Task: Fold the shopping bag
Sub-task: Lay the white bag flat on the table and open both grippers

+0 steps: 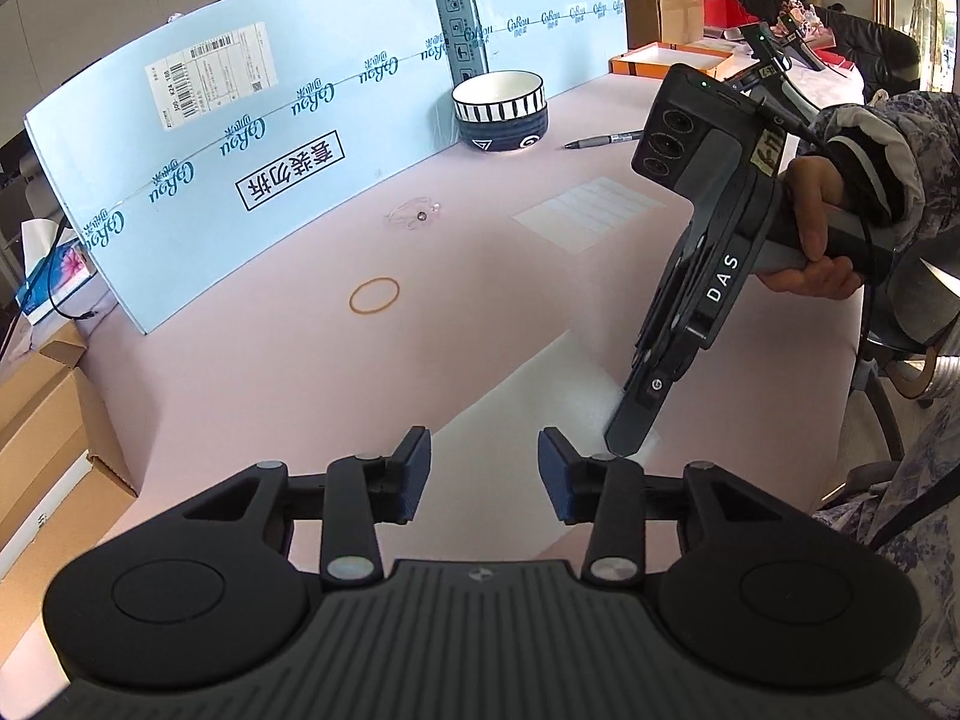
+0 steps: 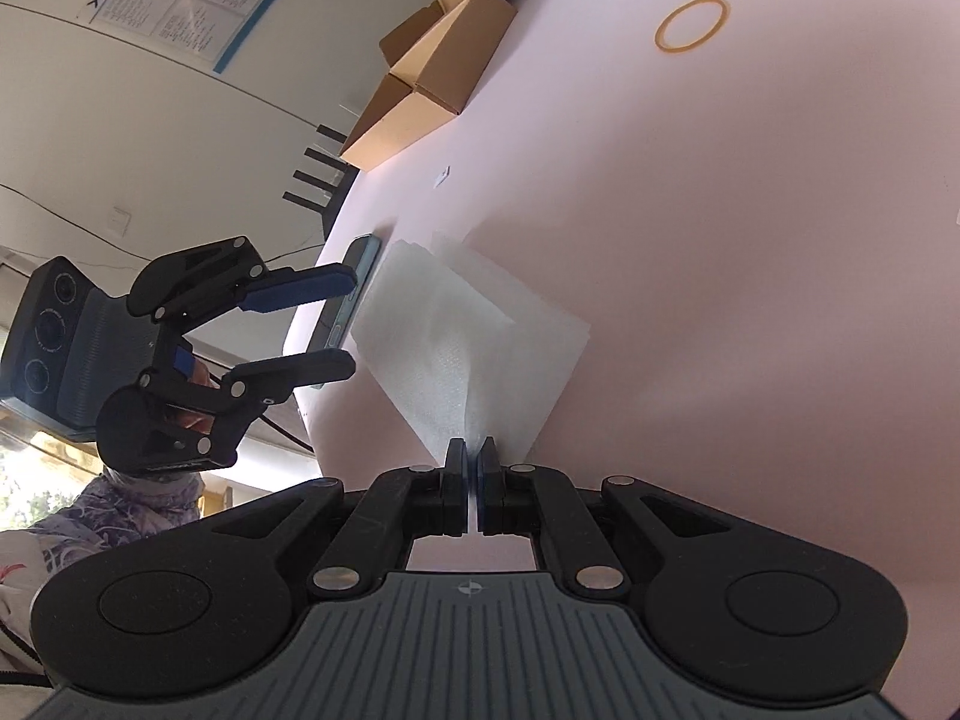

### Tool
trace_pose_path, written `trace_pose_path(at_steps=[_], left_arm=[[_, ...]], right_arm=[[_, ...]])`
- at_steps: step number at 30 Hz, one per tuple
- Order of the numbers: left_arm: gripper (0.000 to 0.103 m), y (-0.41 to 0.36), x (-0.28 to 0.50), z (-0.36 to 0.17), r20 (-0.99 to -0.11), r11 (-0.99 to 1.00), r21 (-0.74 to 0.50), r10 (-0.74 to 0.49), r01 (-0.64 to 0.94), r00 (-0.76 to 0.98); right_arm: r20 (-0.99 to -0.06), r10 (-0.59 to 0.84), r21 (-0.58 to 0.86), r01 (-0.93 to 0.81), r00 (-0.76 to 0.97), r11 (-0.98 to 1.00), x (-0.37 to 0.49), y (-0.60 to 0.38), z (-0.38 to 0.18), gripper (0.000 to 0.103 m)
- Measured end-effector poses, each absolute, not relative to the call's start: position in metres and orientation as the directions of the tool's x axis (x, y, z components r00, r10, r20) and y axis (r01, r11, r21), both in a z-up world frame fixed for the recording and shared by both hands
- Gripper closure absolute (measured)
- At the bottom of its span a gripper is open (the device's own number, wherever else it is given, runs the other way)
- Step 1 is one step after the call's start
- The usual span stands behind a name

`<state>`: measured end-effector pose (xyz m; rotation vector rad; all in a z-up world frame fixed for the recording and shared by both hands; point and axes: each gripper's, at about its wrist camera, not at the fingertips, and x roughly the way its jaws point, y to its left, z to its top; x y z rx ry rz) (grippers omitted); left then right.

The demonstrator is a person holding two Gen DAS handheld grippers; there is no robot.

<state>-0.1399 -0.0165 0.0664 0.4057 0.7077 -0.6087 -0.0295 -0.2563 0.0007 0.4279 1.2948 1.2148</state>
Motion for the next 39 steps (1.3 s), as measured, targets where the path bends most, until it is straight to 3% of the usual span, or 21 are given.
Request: trace_pose_path(at_steps=[11, 15, 20, 22, 27, 34, 39], left_arm=[[0.076, -0.007, -0.126, 0.026, -0.753, 0.819, 0.086, -0.319, 0.567, 0.575], [0.075, -0.002, -0.129, 0.025, -0.749, 0.838, 0.062, -0.320, 0.542, 0.580], [0.074, 0.001, -0.131, 0.024, -0.739, 0.848, 0.040, -0.331, 0.528, 0.588], [0.067, 0.002, -0.130, 0.024, -0.733, 0.859, 0.018, -0.337, 0.512, 0.591], [0.065, -0.001, -0.134, 0.030, -0.700, 0.858, 0.014, -0.358, 0.514, 0.618], [0.065, -0.008, -0.140, 0.037, -0.587, 0.875, 0.018, -0.383, 0.484, 0.713], [0.065, -0.008, -0.134, 0.022, -0.621, 0.886, 0.035, -0.344, 0.463, 0.705]], right_arm=[[-0.478, 0.866, 0.832, -0.392, -0.147, 0.393, -0.025, -0.267, -0.002, 0.097], [-0.491, 0.871, 0.788, -0.429, -0.006, 0.441, -0.026, -0.285, 0.011, 0.084], [-0.455, 0.861, 0.720, -0.475, 0.226, 0.506, -0.035, -0.316, 0.040, 0.084], [-0.436, 0.856, 0.707, -0.482, 0.278, 0.517, -0.042, -0.315, 0.047, 0.084], [-0.381, 0.910, 0.735, -0.544, 0.162, 0.405, -0.072, -0.282, 0.045, 0.094], [-0.446, 0.880, 0.738, -0.490, 0.162, 0.464, -0.062, -0.247, 0.017, 0.094], [-0.495, 0.843, 0.704, -0.472, 0.210, 0.531, -0.065, -0.249, 0.009, 0.093]])
